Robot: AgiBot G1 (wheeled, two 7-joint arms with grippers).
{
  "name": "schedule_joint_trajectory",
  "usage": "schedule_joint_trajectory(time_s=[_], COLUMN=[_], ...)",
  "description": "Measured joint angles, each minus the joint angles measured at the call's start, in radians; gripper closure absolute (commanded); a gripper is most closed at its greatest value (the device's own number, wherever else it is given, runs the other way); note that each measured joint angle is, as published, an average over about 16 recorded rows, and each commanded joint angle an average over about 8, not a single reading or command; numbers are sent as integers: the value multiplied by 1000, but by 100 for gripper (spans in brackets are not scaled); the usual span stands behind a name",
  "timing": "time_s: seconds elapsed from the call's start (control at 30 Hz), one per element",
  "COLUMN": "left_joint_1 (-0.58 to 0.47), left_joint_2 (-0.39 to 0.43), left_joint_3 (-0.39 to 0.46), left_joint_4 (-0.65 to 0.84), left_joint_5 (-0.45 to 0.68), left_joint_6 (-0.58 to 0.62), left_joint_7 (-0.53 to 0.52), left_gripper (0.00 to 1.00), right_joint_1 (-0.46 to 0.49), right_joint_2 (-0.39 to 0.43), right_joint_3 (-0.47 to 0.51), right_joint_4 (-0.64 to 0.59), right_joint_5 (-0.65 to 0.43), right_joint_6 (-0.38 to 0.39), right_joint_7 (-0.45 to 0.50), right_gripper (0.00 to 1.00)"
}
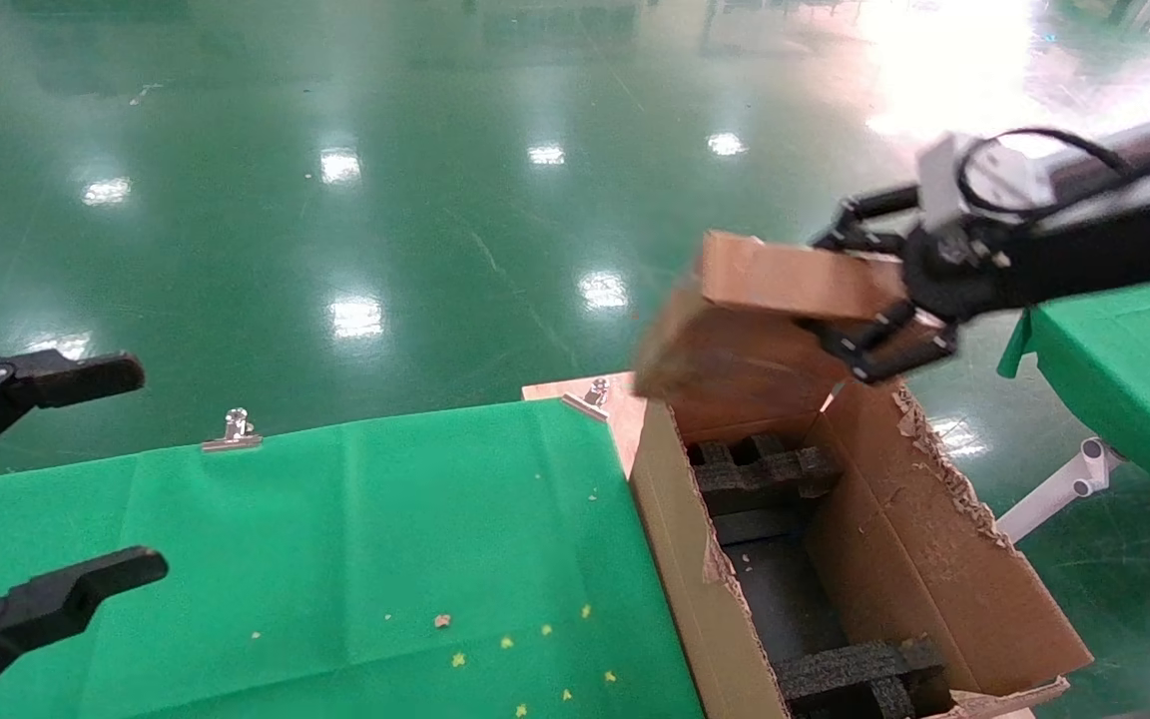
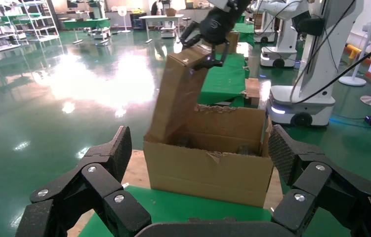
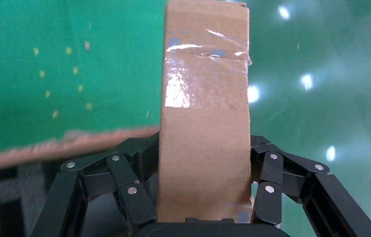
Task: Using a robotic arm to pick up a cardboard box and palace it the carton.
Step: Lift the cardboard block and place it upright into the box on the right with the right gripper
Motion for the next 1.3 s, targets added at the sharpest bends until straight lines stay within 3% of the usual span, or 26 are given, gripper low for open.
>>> schedule_joint_trajectory(time_s=[0.43, 0.9, 1.1, 1.3], left_joint_1=[0, 0, 0, 0], left_joint_2=[0, 0, 0, 0], left_joint_3=[0, 0, 0, 0], left_joint_4=[0, 0, 0, 0], left_joint_5=[0, 0, 0, 0], left_joint_6=[0, 0, 0, 0], left_joint_7=[0, 0, 0, 0], left_gripper=[0, 0, 0, 0], right_joint_1=[16, 6, -25, -79], right_joint_2=[185, 222, 221, 229], right_joint_3=[-181, -232, -229, -235], right_joint_4=[-6, -16, -37, -45], right_joint_5=[12, 35, 77, 134], right_joint_6=[1, 10, 43, 109], right_joint_7=[-10, -8, 76, 234], right_gripper=[100, 100, 100, 100])
